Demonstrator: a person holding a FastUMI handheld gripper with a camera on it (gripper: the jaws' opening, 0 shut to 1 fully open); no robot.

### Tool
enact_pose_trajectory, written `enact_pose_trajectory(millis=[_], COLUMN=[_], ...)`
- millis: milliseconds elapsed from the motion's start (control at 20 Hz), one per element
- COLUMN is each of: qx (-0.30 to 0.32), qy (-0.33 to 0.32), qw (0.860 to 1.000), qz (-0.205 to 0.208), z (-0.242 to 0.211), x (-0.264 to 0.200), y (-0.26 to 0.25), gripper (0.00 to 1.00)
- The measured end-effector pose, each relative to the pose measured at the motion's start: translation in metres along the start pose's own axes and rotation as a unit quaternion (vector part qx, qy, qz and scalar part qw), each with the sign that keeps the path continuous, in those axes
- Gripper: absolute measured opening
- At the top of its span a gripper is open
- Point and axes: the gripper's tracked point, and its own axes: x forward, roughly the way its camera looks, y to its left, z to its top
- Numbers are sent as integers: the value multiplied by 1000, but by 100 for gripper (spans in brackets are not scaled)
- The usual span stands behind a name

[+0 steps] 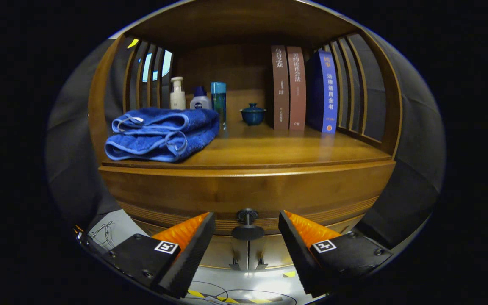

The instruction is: Pull open the drawer, take out the items inside it, and place them on the countertop above the cabinet.

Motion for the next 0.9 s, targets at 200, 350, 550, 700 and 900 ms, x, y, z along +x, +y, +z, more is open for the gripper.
enact_pose_trajectory(millis=[200, 350, 550, 700, 900], qx=[12, 5, -8, -12, -8], qy=[13, 11, 14, 22, 28], qw=[1000, 1000, 1000, 1000, 1000], qz=[2, 2, 1, 2, 3], z=[-9, -7, -9, -11, -20], x=[7, 5, 9, 5, -20], y=[-3, -4, -4, -4, -3], gripper=[67, 44, 35, 35, 34])
